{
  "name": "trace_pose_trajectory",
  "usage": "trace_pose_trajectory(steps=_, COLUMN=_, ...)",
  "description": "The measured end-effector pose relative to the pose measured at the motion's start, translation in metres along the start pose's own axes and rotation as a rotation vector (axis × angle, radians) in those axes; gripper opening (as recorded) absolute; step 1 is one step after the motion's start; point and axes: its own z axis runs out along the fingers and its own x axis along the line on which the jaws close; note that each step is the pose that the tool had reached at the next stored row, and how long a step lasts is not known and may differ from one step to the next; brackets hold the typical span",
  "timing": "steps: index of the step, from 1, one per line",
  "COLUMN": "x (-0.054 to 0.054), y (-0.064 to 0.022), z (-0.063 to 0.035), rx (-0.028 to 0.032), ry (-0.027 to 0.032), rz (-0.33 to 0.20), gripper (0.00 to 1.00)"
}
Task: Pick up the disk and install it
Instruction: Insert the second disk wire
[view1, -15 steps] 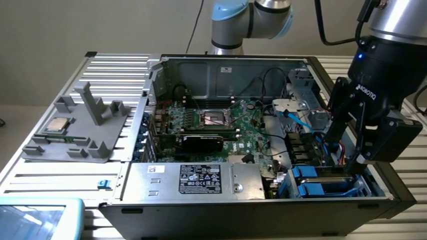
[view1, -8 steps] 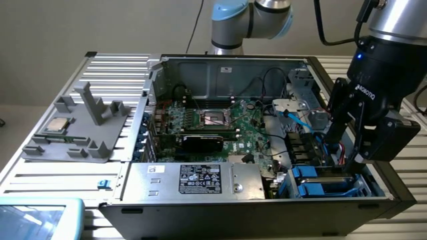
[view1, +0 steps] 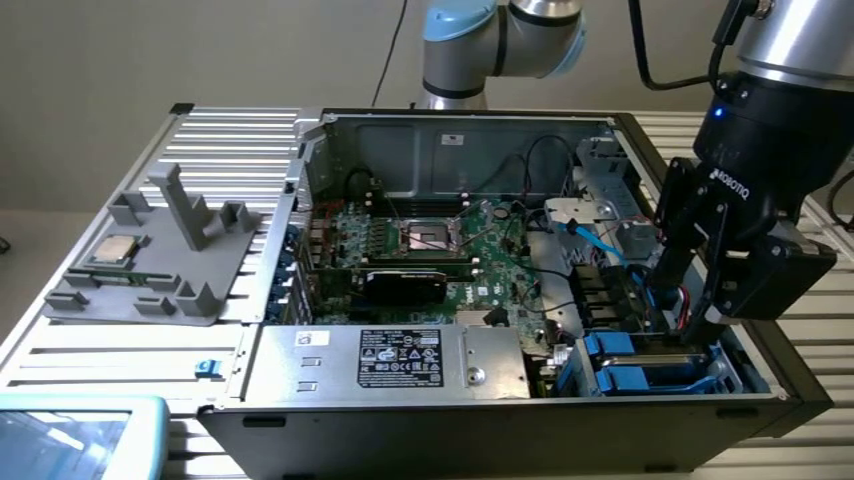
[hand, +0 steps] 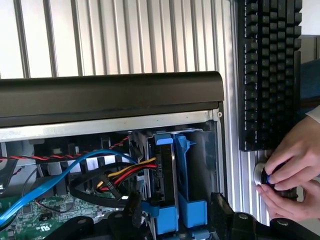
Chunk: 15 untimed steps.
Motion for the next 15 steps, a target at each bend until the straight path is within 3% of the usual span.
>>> trace_pose_trajectory(steps=4, x=0.0003, y=0.0, z=0.0001, rx=0.0026, ry=0.0372, rz=0.0, gripper=0.66)
trace_pose_trajectory(steps=6, x=0.0003, y=0.0, z=-0.0001, rx=0.0037, ry=0.0493, rz=-0.001, gripper=0.66)
trace_pose_trajectory(steps=11, x=0.0001, y=0.0, z=0.0001, rx=0.0049, ry=0.062, rz=-0.002, gripper=0.64)
trace_pose_trajectory(steps=12, x=0.0, y=0.0, z=0.0001, rx=0.005, ry=0.063, rz=-0.002, gripper=0.56)
trace_pose_trajectory(steps=15, x=-0.0001, y=0.0, z=0.0001, rx=0.0052, ry=0.0654, rz=-0.002, gripper=0.56)
